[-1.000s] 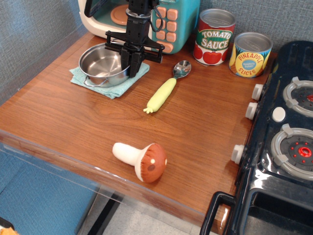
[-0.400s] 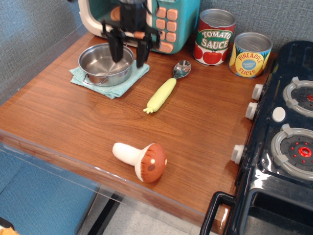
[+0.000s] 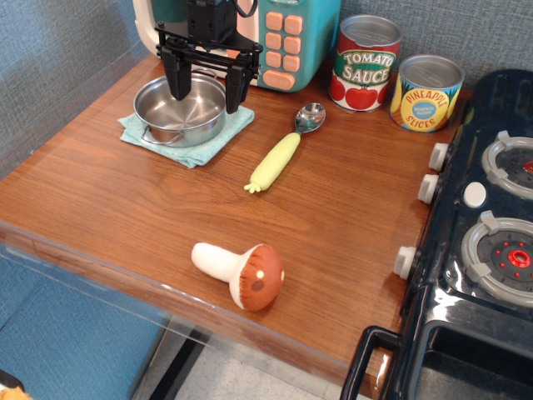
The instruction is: Move pot onto the towel.
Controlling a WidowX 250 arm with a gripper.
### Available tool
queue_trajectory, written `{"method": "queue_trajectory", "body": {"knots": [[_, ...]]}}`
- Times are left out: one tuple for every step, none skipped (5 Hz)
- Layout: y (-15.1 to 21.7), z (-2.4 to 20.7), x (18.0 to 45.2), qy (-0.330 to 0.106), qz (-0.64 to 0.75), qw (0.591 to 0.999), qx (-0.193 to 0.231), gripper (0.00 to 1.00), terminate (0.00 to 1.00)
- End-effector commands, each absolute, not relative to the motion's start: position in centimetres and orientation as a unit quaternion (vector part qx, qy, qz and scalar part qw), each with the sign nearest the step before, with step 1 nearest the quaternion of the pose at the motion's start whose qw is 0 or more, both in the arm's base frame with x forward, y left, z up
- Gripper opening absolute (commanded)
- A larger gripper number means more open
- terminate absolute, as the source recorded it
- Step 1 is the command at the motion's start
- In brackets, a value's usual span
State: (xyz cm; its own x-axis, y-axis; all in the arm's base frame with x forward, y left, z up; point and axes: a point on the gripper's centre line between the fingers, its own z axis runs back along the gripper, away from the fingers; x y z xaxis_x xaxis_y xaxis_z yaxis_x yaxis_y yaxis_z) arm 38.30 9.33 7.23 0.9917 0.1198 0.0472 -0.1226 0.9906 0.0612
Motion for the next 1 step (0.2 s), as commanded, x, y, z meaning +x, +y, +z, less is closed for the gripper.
{"method": "queue_trajectory", "body": {"knots": [[9.53, 10.63, 38.18, -0.062, 0.063, 0.995, 0.039, 1.00, 1.00]]}}
